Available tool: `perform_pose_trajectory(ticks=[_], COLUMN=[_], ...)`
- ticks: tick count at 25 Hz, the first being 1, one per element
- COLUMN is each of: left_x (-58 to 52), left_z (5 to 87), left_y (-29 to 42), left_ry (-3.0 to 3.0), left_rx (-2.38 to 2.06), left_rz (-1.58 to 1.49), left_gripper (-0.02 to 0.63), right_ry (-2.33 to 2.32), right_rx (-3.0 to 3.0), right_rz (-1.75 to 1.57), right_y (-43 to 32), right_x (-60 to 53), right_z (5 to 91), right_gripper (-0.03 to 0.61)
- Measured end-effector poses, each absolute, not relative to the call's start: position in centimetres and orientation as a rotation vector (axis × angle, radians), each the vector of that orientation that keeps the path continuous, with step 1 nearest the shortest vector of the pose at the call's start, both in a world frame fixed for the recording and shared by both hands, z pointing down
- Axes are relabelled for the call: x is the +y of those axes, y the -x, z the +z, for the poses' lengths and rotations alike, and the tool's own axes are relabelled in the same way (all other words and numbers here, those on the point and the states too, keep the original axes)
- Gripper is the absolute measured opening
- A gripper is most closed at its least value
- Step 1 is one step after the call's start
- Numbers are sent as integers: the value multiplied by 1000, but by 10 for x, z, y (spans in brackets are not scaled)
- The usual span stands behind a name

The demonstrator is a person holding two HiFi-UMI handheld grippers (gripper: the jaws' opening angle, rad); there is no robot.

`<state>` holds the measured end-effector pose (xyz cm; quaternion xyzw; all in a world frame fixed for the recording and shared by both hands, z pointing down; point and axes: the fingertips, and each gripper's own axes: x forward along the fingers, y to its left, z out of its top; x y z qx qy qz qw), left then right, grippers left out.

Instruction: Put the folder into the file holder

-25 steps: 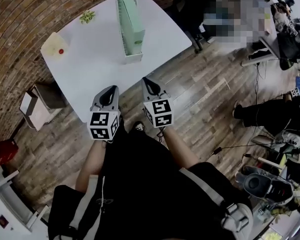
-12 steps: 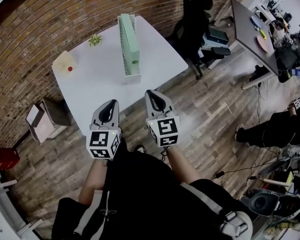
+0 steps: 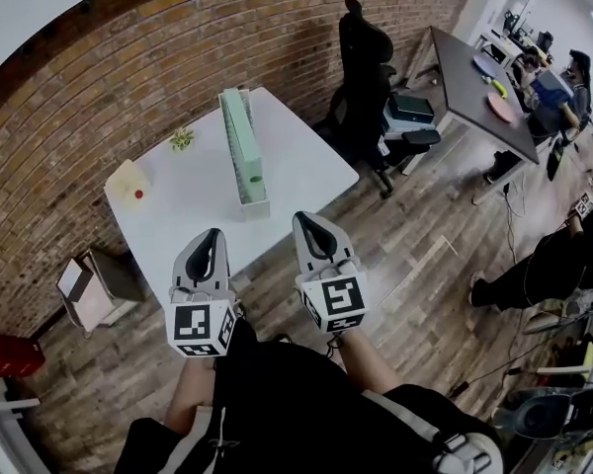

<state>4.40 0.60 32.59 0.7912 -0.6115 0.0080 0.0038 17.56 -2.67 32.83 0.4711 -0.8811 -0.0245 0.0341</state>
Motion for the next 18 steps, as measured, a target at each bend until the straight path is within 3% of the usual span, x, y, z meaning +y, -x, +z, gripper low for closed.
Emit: perform_pose_trajectory(ticks=[18], left_x=[-18], left_z=[322], left_y=[-35], left_ry=[-2484], left_rx=[-1919], left_rz=[21], left_gripper=[28], right_ry=[-1448], right_rx=[-2733], right_rz=[-82], right_y=[-167], right_x=[-49], right_z=[322], right_gripper=[9])
